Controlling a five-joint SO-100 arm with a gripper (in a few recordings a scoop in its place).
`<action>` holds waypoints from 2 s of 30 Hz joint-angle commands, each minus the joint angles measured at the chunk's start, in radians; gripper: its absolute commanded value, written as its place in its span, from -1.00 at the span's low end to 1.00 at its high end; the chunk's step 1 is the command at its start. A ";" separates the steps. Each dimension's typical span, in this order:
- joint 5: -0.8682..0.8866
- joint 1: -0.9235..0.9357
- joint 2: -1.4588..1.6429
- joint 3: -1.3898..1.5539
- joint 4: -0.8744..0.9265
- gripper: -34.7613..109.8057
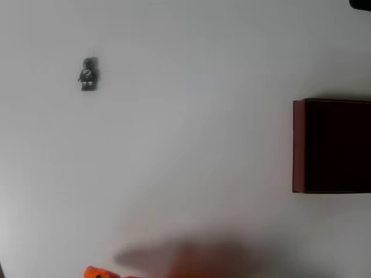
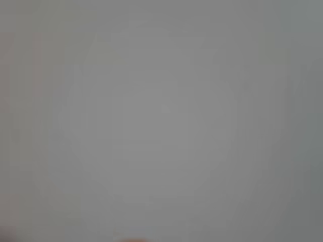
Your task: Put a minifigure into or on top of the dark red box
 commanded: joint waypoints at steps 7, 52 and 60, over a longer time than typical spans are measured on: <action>0.657 0.204 0.011 -0.247 0.187 -0.52; 2.137 0.566 -1.534 -1.129 -0.092 -0.23; 2.178 0.541 -1.766 -1.341 -0.127 -0.23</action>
